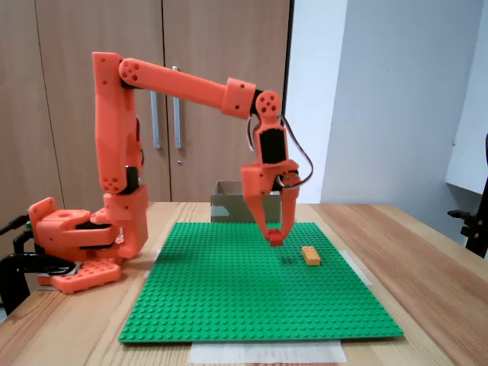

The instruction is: Pick the red lego block and put it in the box.

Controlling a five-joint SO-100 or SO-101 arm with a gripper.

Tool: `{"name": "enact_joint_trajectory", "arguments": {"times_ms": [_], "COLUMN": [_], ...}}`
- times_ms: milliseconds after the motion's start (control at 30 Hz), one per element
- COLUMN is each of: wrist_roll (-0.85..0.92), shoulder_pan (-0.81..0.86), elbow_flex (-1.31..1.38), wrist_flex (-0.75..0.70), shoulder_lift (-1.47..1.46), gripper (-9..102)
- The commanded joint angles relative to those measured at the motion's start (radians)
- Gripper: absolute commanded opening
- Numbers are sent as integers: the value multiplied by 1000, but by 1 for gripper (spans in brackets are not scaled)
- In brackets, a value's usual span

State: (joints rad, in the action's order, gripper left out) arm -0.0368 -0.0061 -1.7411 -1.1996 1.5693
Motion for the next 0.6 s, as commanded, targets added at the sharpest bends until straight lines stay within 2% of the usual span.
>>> {"name": "enact_joint_trajectory", "arguments": {"times_ms": [0, 267, 567], "wrist_roll": [-2, 0, -21], "shoulder_pan": [8, 9, -6], "elbow_flex": [32, 129, 179], "wrist_flex": [-18, -149, -225], "shoulder_lift": [78, 106, 117], "gripper": [-1, -1, -1]}}
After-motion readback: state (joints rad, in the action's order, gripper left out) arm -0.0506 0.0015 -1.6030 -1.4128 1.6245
